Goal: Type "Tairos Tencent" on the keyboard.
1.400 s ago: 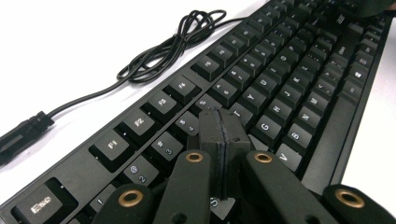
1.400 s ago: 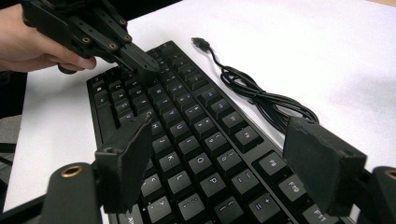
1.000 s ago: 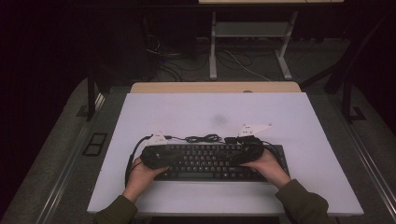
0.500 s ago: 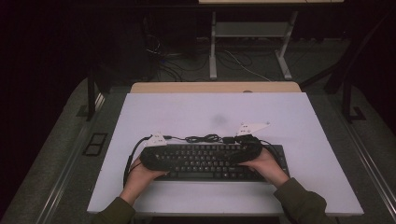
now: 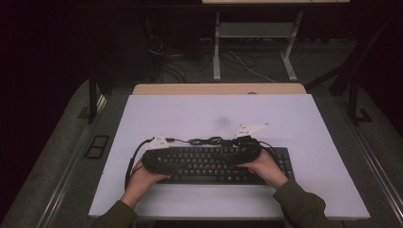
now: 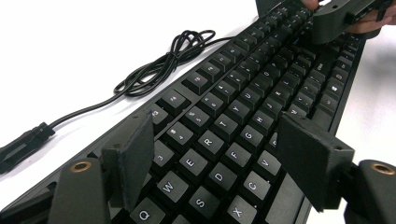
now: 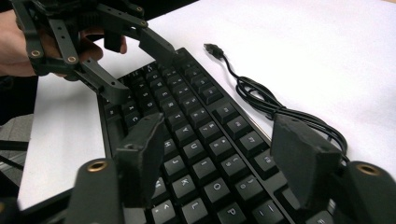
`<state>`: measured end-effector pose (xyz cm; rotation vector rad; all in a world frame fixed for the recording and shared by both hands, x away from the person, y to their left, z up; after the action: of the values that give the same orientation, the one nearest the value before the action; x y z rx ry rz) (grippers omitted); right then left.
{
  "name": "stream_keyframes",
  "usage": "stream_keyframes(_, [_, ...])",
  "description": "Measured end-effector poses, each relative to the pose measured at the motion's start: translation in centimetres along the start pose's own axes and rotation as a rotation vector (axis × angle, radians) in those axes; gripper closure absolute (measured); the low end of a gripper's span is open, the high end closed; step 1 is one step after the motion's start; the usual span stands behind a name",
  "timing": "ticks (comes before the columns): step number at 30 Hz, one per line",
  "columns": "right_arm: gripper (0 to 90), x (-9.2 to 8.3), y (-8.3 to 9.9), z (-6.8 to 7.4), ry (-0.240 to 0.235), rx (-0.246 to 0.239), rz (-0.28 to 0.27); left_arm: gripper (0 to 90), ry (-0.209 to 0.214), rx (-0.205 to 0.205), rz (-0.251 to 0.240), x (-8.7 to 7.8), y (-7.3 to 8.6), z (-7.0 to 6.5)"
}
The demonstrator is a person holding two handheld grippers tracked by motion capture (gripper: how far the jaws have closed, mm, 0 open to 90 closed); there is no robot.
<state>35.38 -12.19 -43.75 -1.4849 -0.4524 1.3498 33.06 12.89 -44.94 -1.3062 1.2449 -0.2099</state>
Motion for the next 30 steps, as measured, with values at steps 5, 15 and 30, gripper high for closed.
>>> stream_keyframes(5, [43.1, 0.3, -0.1, 0.5, -0.011, -0.005, 0.006, 26.9, 0.006, 0.000, -0.003, 0.0, 0.0, 0.0])
stream_keyframes(15, [58.2, 0.4, 0.2, 1.3, -0.033, -0.025, 0.031, 24.3, 0.007, 0.004, 0.001, 0.2, 0.1, -0.1])
stream_keyframes(30, [88.8, 1.3, 0.4, 2.6, -0.075, -0.064, 0.081, 23.1, 0.009, 0.002, -0.001, 0.3, 0.1, -0.1])
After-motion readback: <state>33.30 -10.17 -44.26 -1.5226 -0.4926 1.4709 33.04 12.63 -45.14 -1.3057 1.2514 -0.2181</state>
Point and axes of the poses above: each handheld gripper's, and its own axes: x roughly forward along the jaws, y roughly out of its underside, z roughly to its left, the point moved 4 cm from there along x, roughly forward along the jaws, and after that the axes turned 5 degrees about -x, right-handed, at the moved point
